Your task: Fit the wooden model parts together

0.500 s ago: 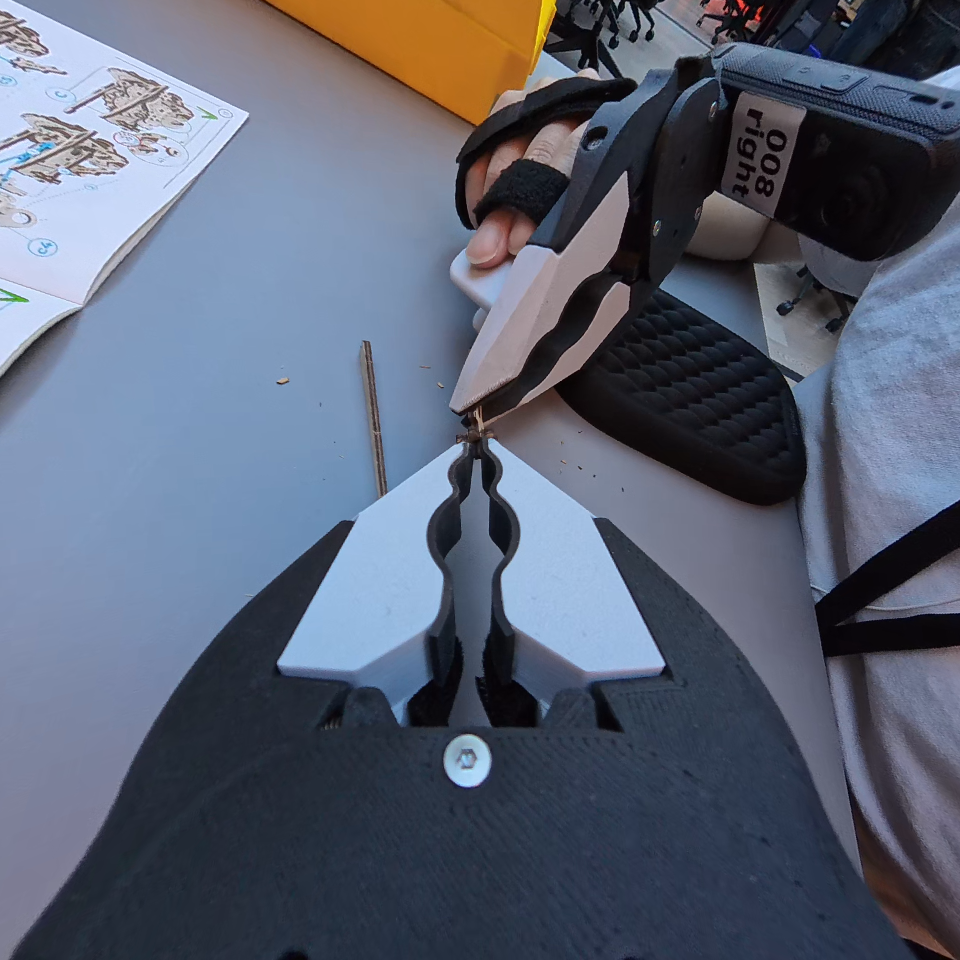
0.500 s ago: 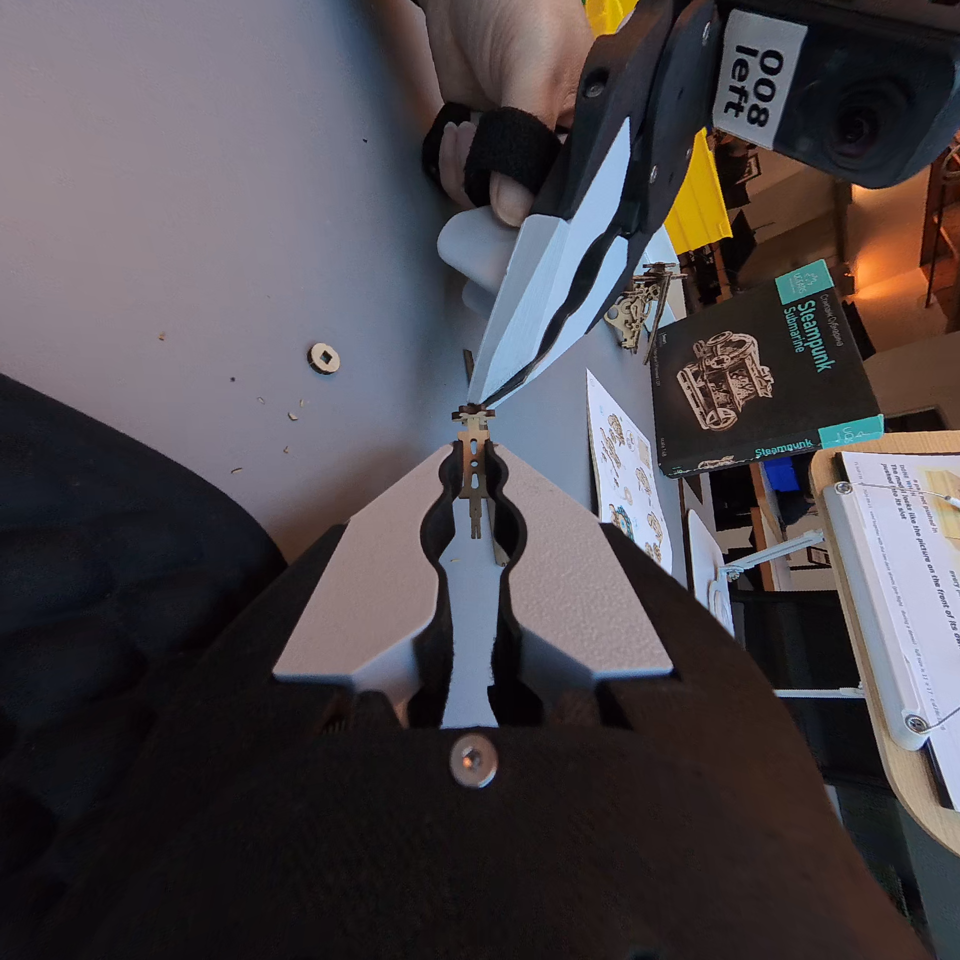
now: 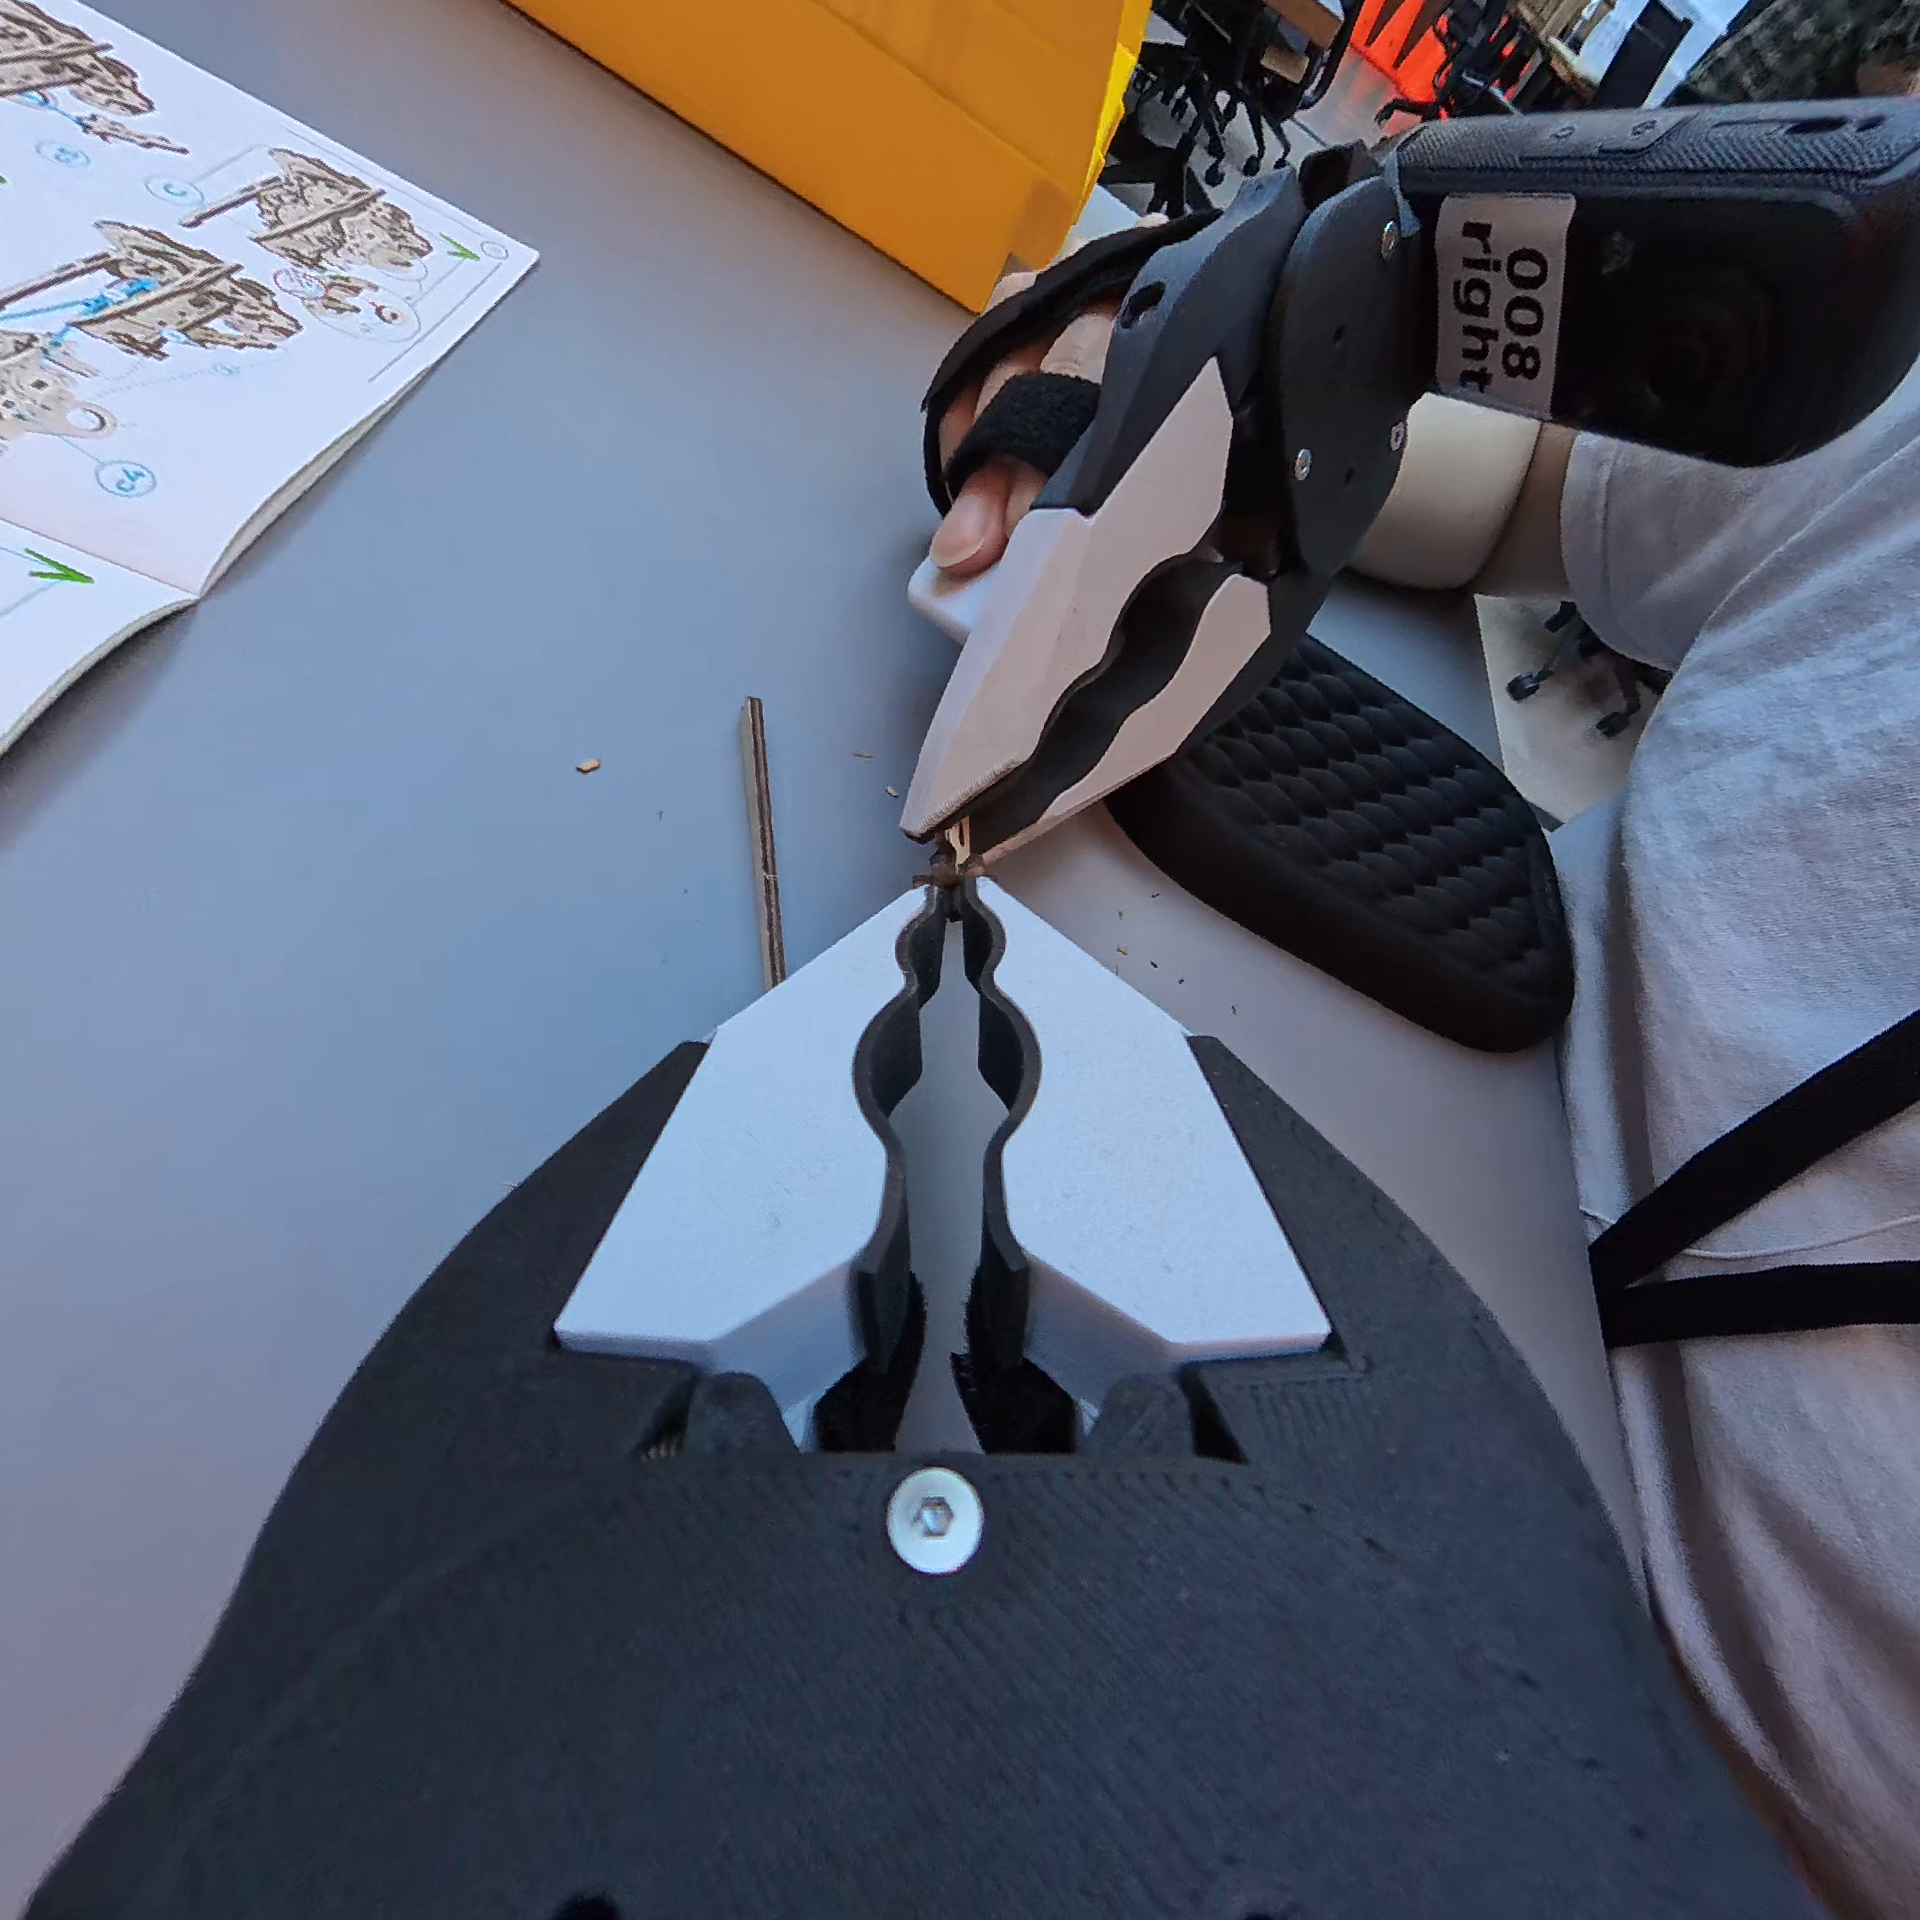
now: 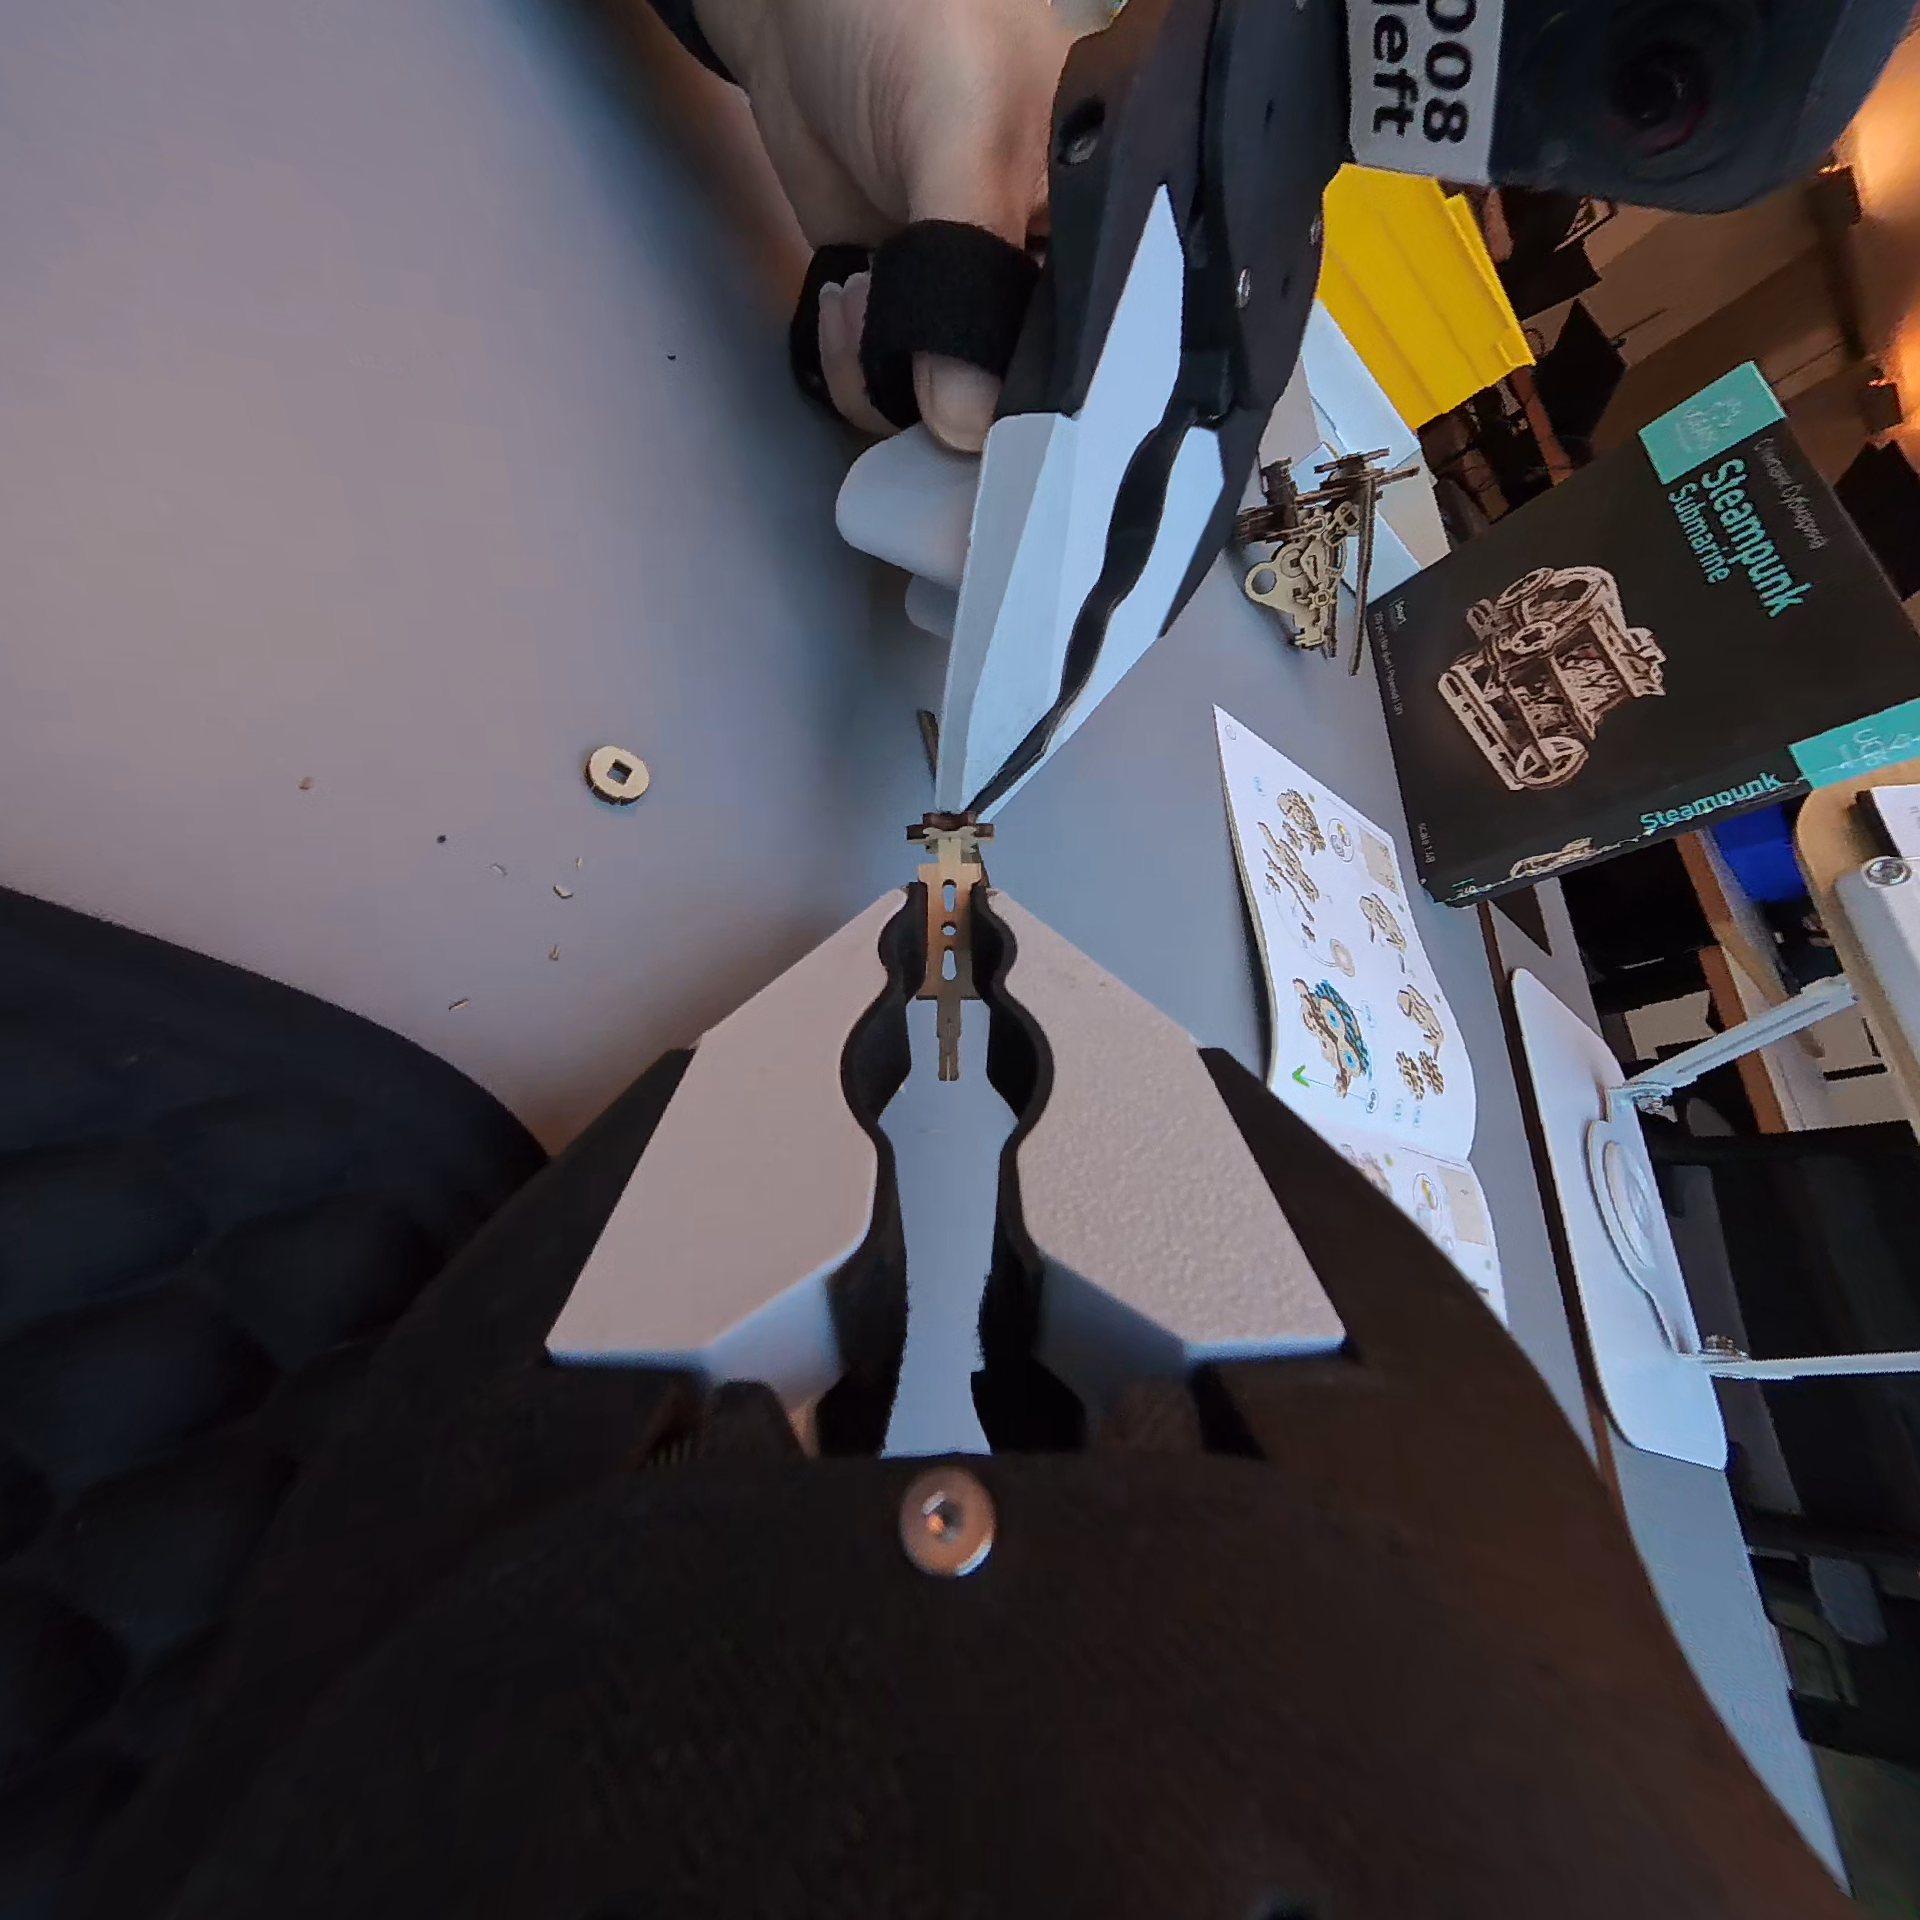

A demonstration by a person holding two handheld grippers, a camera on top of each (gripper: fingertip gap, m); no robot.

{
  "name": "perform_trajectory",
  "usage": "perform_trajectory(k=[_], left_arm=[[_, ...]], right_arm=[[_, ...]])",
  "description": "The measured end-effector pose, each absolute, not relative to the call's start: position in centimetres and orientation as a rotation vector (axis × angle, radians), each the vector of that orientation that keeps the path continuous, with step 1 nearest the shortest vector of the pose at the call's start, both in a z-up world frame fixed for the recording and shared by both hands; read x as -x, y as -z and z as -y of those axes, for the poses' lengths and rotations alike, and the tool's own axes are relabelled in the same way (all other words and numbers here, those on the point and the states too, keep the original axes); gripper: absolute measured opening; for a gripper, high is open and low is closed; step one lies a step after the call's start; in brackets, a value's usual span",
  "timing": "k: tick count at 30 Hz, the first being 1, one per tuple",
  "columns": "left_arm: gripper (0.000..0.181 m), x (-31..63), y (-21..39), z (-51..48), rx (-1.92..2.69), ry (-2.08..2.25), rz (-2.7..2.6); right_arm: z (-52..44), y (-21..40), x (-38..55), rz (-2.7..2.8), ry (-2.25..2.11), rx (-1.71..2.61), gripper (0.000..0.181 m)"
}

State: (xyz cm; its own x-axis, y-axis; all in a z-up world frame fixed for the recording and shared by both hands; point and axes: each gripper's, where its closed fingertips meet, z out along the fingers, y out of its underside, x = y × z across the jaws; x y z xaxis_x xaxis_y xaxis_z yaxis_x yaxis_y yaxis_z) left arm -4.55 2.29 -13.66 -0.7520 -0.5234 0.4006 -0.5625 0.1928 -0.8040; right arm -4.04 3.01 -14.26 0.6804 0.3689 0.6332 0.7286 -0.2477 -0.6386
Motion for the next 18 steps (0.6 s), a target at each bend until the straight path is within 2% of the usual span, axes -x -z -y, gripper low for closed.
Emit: perform_trajectory(k=[18], left_arm=[[0.000, 4.9, 14.8, -2.2, -1.115, -1.533, 2.382]], right_arm=[[-2.9, 15.4, 4.3, 0.907, 0.423, 1.881, 0.006]])
